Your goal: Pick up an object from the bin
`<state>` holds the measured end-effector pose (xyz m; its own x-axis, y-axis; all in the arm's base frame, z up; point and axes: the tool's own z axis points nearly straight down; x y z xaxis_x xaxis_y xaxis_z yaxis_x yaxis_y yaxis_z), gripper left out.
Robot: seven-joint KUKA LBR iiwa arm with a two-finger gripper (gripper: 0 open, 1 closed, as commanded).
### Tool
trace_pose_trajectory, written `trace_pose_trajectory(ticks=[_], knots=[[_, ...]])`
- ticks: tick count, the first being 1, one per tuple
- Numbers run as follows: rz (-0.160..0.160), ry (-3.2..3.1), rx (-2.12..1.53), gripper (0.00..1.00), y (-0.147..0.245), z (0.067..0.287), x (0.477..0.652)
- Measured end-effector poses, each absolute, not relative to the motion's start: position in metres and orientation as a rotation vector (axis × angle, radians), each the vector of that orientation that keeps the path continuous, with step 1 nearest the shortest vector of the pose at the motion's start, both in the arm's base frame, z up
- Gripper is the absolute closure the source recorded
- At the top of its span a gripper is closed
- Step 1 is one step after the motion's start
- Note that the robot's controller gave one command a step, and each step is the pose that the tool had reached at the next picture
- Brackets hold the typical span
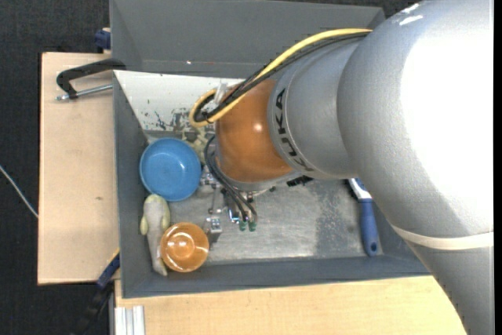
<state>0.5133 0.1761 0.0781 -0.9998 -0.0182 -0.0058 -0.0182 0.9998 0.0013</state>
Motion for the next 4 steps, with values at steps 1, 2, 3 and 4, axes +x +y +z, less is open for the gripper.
trace_pose_trajectory(ticks=[1, 2, 3, 4], knots=[[-0.028, 3.137, 0.248, 0.0, 0.214, 0.118, 0.497], [-0.036, 3.15, -0.001, 0.0, 0.222, 0.071, 0.507], [0.003, 3.127, -0.242, 0.0, 0.23, 0.12, 0.493], [0.002, 3.128, -0.242, 1.0, 0.23, 0.119, 0.493]])
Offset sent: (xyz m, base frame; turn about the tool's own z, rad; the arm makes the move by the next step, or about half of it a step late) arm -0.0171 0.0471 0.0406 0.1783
